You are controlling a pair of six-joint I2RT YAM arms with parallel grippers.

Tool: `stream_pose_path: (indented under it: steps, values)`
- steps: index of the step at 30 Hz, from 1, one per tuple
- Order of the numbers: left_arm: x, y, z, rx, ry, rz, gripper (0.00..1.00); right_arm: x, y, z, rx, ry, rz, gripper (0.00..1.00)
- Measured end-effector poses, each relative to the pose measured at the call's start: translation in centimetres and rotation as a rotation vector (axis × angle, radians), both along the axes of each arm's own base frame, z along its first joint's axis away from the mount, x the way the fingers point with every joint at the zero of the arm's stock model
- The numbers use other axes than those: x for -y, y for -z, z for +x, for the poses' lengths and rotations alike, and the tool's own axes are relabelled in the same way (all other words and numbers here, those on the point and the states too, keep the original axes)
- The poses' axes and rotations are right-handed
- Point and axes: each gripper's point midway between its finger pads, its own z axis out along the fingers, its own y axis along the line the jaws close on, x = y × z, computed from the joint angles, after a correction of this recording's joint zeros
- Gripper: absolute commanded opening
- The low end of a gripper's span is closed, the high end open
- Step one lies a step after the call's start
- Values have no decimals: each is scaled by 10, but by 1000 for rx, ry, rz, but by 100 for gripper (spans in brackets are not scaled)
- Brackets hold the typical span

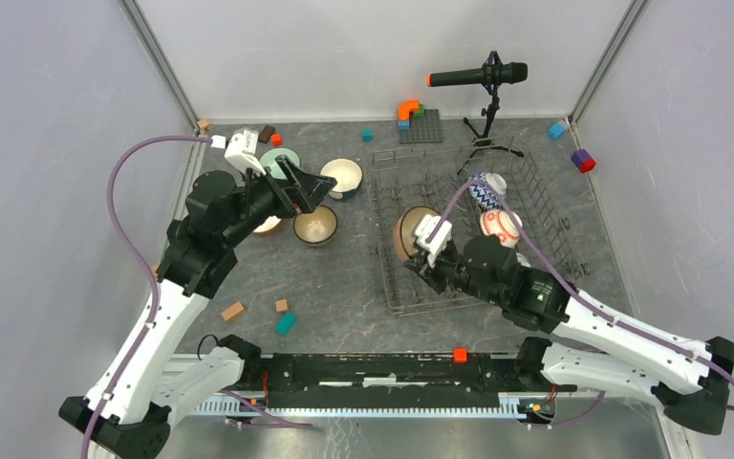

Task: Unload the bowls from the dish rack
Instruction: Place the bowl at the center of the board.

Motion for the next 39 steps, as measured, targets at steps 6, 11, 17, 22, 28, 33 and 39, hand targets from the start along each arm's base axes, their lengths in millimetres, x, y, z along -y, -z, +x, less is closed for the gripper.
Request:
stream_pose_path:
  steps: [6,11,17,22,28,33,39]
  values:
    - [19,-10,-10,65,117,-42,100,1,37,-30,115,-51,-288,0]
    - [43,12,-28,74,225,40,100,-16,45,-58,253,-163,-439,0]
    - [92,42,-77,134,373,309,100,-20,54,-70,366,-222,-552,0]
    - [102,56,-77,148,363,519,98,-19,61,-84,424,-274,-592,0]
    - [99,78,-71,108,375,726,95,-12,86,-109,461,-388,-669,0]
    - [99,88,-88,105,467,838,94,-9,96,-115,468,-419,-721,0]
    - [97,107,-111,91,579,936,91,-9,105,-116,475,-437,-767,0]
